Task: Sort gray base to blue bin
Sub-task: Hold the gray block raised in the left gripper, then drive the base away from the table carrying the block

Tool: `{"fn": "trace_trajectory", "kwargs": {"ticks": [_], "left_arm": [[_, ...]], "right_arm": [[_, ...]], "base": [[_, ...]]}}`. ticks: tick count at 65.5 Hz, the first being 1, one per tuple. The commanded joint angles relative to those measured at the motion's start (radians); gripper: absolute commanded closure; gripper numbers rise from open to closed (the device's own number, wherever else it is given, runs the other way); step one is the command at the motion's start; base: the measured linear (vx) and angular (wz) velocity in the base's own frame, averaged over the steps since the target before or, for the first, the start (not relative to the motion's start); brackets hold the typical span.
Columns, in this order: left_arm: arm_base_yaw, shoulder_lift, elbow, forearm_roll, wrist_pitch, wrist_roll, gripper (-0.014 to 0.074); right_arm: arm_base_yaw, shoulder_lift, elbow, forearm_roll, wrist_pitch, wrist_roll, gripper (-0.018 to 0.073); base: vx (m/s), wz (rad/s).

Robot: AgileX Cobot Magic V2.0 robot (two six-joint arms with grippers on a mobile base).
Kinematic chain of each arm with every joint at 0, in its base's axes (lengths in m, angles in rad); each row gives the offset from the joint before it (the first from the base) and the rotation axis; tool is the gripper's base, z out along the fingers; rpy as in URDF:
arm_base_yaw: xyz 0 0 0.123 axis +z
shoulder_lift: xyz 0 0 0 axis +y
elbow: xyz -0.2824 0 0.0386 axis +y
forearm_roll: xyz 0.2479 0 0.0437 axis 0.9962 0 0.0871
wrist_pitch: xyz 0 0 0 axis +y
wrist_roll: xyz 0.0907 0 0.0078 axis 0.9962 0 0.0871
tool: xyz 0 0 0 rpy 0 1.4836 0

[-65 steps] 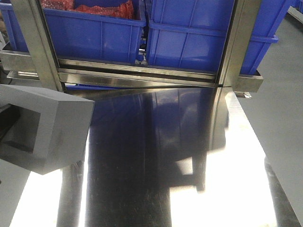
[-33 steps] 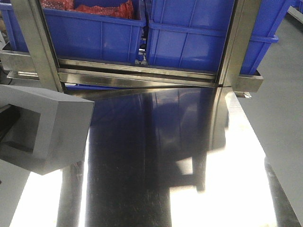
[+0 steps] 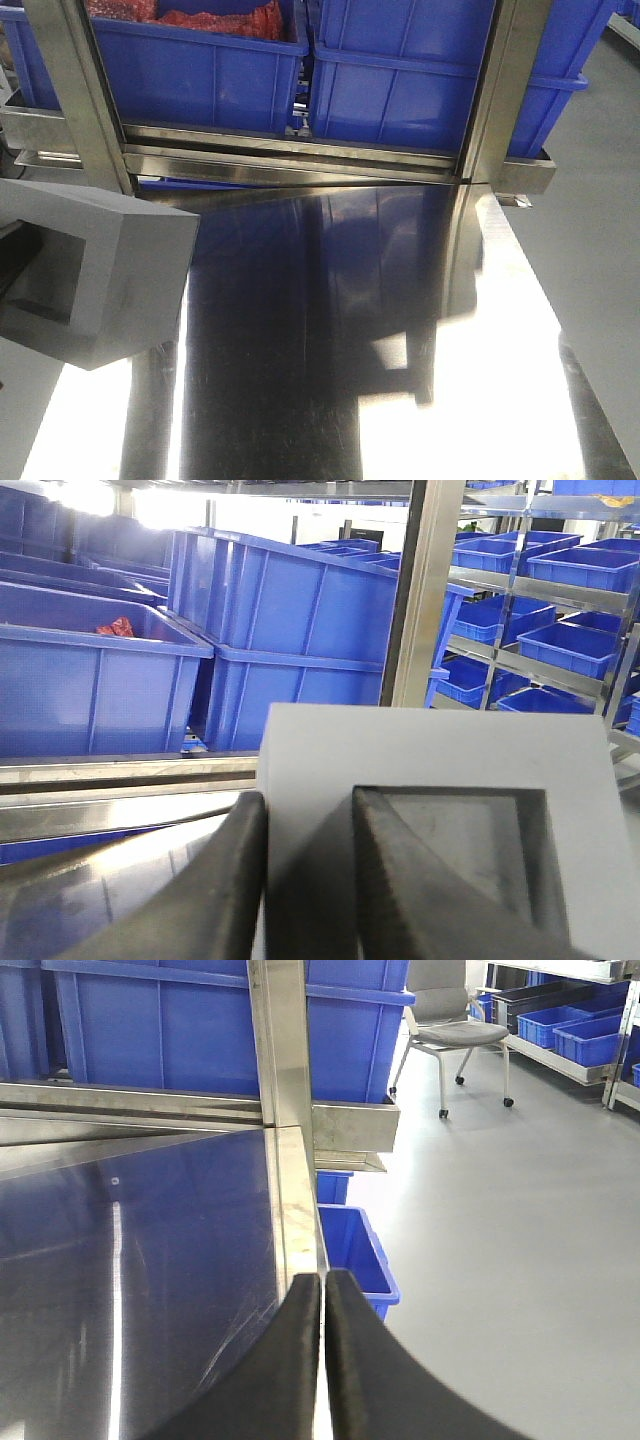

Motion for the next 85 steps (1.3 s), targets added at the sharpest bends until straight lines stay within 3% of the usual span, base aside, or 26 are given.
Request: {"fn": "trace_trajectory", "kwargs": {"ticks": [1, 85], "left_arm": [[-0.002, -0.003, -0.031, -0.012, -0.109, -0.006, 0.0604], [0.000, -0.005, -0.031, -0.012, -0.108, -0.006, 0.0604]], "right_arm": [[0.001, -0.002, -0.003, -0.006, -0.076, -0.006, 0.0564], [0.001, -0.002, -0.003, -0.006, -0.076, -0.006, 0.0564]], "base": [[0.00, 0.00], [-0.01, -0.03]]}}
